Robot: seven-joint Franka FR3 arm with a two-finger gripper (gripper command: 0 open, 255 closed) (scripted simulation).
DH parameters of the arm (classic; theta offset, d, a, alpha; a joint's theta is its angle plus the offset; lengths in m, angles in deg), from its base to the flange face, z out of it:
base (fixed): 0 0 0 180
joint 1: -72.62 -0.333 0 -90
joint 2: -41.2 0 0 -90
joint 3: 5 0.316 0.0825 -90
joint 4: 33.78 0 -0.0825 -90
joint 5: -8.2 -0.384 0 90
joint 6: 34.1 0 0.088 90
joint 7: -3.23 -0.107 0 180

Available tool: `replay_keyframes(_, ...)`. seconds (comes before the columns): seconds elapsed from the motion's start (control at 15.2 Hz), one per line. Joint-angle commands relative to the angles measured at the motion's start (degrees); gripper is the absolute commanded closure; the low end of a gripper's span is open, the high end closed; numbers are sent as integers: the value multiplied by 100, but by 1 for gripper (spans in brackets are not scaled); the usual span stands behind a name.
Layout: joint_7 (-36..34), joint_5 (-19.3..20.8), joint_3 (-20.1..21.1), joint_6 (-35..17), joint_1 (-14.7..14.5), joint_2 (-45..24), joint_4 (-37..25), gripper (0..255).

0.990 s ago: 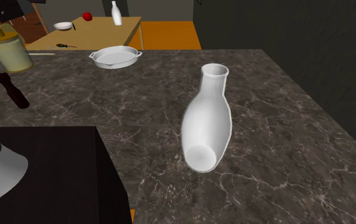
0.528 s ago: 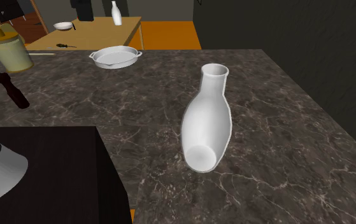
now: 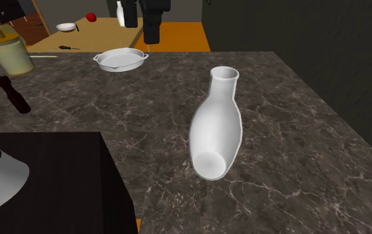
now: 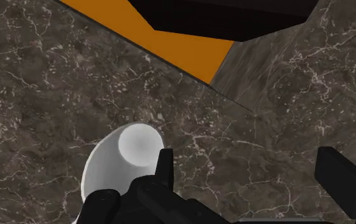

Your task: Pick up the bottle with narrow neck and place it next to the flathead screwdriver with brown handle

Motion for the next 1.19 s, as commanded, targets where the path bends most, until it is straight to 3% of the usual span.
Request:
replay_keyframes(0.0,170,56,-114,-170,61,-339,-226,0)
replay_keyframes(0.66,898,3,-504,-617,316,-2174,-1877,0)
replay_keyframes(1.12,906,-6,-515,-1143,332,-2279,-1457,0)
